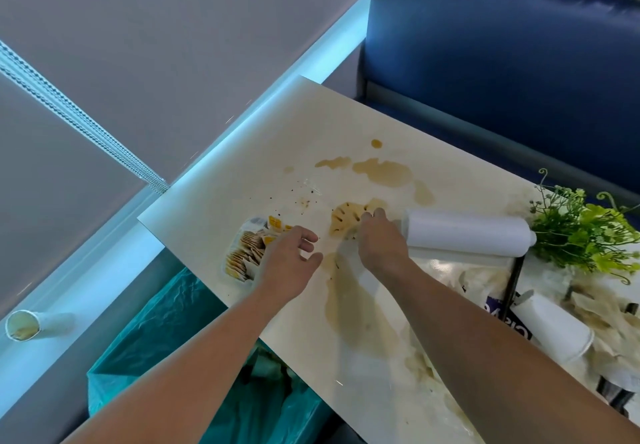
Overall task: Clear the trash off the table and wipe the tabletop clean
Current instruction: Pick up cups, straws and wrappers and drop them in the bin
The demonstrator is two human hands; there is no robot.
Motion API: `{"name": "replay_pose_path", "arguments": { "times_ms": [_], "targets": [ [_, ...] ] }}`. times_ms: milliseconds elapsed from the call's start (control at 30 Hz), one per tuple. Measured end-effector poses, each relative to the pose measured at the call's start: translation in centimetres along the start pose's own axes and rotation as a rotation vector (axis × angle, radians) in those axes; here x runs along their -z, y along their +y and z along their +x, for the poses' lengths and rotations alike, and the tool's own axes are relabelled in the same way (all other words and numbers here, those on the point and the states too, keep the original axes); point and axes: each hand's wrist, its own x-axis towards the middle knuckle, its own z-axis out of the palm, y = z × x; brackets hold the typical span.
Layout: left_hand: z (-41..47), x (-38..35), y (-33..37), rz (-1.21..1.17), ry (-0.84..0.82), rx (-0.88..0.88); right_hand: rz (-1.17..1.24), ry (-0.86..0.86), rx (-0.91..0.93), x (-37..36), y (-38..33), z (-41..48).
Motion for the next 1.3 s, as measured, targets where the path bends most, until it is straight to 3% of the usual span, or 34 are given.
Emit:
{"name": "replay_pose_path", "arguments": {
  "times_ms": [267,600,833,1300],
  "targets": [
    [0.6,0.9,-0.3,-0.017,0.02,0.011,0.012,-0.031,-0.001,-0.4,0.2,0.7],
    [1.0,1.7,1.5,-0.121,0.095,0.058,0.52,0.128,-0.018,1.8,-0.1,-3.0],
    [-0.5,0.5,4.4,-0.226,0.045,0.043,0.701,0.148,-0.025,2.9,-0.2,-8.0],
    [-3.7,-5.7,9.4,-0.399,-0.015,0.08,0.747,0.056,-0.027,4.9,7.2,-13.5]
  ]
}}
